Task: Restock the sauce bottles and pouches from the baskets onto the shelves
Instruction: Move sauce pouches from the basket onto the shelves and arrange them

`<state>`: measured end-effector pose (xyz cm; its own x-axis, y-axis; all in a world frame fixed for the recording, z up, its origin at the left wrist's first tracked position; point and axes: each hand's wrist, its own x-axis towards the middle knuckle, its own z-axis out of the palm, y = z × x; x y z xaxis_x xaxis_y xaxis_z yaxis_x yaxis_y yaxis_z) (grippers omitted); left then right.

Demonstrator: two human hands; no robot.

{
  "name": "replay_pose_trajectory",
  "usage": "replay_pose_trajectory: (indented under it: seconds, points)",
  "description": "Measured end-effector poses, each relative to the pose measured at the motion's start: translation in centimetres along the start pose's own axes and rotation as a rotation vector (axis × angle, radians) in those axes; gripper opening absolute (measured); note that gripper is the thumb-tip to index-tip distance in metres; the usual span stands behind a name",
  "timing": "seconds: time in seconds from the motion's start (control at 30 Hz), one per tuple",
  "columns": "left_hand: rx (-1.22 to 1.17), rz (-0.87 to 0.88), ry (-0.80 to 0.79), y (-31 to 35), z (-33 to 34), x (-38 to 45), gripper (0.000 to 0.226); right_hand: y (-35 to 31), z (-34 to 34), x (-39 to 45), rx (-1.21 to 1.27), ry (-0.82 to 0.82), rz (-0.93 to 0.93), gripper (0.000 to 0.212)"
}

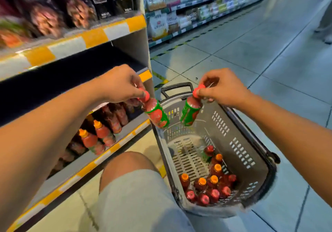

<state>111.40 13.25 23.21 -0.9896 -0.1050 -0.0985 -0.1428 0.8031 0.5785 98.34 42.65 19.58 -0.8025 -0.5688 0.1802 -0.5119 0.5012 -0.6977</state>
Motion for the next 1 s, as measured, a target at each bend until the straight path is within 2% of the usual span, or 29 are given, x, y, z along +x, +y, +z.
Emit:
replay_pose_trajectory:
  seconds: [0.23, 0.63, 0.8, 1.0]
  points:
    - [0.099, -0.022, 0.091, -2.0, -6.3, -8.7, 0.019, -11.0, 2.8, 1.4, -0.108, -0.053, -0.137, 0.018]
    - [0.207, -0.198, 0.255, -10.6, -10.2, -23.1, 0.026, -23.1, 14.9, 1.2, -0.134, -0.216, -0.313, 0.026]
    - [0.247, -0.305, 0.32, -15.7, -10.3, -27.9, 0.029, -26.3, 21.1, 0.6, -0.11, -0.25, -0.316, 0.024]
    - [0.327, -0.429, 0.388, -21.5, -8.9, -32.3, 0.024, -27.2, 29.5, -0.2, -0.047, -0.327, -0.193, 0.018]
